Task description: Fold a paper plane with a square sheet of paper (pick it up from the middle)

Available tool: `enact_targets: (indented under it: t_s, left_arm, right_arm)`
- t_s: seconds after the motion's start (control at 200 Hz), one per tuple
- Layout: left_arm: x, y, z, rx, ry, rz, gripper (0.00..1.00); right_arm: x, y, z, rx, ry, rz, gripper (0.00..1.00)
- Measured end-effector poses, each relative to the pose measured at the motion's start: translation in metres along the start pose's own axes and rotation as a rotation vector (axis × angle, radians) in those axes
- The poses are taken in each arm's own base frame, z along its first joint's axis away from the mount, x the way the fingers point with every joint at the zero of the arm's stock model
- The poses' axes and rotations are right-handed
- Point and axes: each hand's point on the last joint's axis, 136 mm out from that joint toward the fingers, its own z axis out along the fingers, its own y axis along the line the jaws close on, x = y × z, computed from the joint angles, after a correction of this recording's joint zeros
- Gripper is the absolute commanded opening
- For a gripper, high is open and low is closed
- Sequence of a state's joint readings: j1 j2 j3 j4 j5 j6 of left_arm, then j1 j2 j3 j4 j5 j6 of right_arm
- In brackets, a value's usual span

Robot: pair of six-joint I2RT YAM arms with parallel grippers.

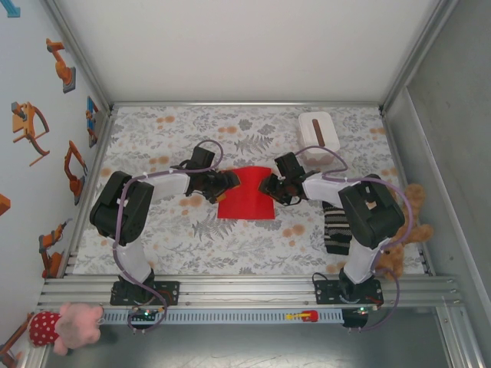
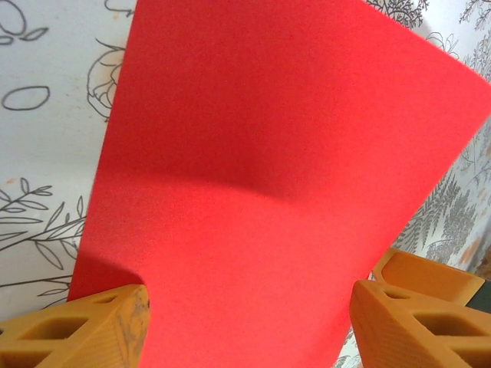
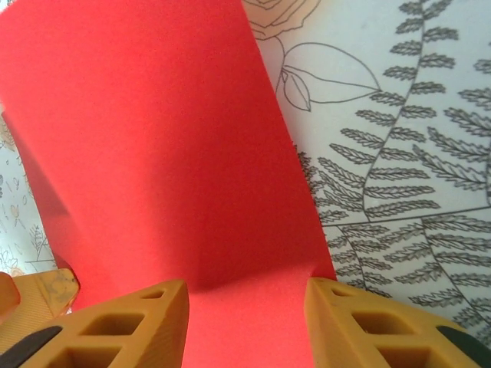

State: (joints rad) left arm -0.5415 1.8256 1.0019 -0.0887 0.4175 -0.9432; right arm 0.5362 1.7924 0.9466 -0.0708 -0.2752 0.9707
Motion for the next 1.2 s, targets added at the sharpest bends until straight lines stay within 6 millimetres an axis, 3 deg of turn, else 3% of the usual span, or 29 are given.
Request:
enact_targets:
  t_s: [0.275,0.491,0.631,0.791,0.926,1.197]
  left_arm:
    - [0.000,-0.005,-0.002,0.050,-0.023,0.018,0.82]
    - [0.004,-0.002,-0.009,0.085,-0.059,0.033,0.84]
    - [0.005,-0.001,-0.014,0.074,-0.070,0.031,0.84]
    - [0.006,-0.005,-0.027,0.068,-0.084,0.032,0.84]
    - [0.016,-0.007,-0.029,0.056,-0.068,0.041,0.84]
    - [0.033,-0.001,-0.016,0.025,-0.013,0.018,0.84]
  right_arm:
    - [-0.001,0.009,0.006,-0.027,0.016,-0.005,0.41]
    - [-0.001,0.011,0.006,-0.035,0.016,-0.005,0.41]
    - [0.001,0.005,-0.005,0.001,0.002,-0.006,0.41]
    - [0.003,0.012,-0.025,-0.004,-0.013,-0.025,0.41]
    - [0.015,0.009,-0.027,0.004,0.021,-0.038,0.40]
    - [0.038,-0.005,-0.009,0.038,0.117,-0.033,0.37]
